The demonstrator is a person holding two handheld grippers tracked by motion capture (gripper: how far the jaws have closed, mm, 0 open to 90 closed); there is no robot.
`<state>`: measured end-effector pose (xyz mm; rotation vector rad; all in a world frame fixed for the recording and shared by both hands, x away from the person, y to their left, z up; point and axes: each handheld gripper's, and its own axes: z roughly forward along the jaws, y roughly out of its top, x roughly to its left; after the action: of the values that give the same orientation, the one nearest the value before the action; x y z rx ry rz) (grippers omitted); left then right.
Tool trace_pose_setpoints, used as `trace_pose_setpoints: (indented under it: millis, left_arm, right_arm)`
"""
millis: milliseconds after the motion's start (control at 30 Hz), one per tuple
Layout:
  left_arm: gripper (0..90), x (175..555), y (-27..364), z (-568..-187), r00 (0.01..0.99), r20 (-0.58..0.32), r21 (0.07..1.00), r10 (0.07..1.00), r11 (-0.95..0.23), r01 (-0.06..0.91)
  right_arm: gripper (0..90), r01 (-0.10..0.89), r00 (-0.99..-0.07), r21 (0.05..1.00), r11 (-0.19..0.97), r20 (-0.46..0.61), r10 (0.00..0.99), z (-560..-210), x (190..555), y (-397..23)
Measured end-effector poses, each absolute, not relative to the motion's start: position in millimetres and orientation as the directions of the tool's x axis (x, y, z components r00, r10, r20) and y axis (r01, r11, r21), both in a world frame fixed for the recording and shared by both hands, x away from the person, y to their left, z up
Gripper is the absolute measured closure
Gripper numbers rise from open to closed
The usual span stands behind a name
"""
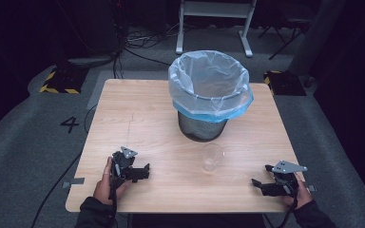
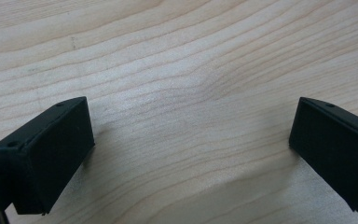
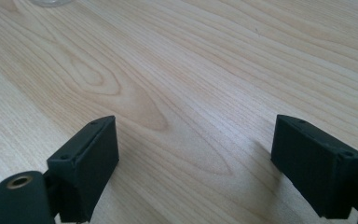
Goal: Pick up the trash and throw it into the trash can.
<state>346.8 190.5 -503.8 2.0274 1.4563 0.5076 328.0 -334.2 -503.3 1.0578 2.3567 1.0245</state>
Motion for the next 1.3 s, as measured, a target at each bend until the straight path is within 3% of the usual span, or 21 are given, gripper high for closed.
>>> trace_pose_setpoints:
  millis: [267, 533, 600, 1300]
  left_arm:
    - [0.0, 347, 190, -504, 0.326, -0.031, 0.655, 0.945, -0.228, 0.721]
    - [0.0, 347, 190, -504, 0.326, -0.032, 0.655, 0.945, -0.227, 0.721]
    - [0.0, 347, 190, -504, 0.325, -0.033, 0.656, 0.945, -0.224, 0.72]
    - [0.0, 347, 190, -504, 0.325, -0.033, 0.656, 0.945, -0.225, 0.72]
  right_arm:
    - [13.9, 0.475, -0.664, 0.738, 0.479, -0.057, 0.745, -502, 329, -333]
    - [19.4, 0.46, -0.666, 0.746, 0.482, -0.069, 0.742, -499, 327, -334]
    - [19.8, 0.449, -0.677, 0.771, 0.453, -0.037, 0.735, -494, 327, -334]
    - [22.7, 0.342, -0.725, 0.824, 0.451, -0.074, 0.685, -452, 329, -302]
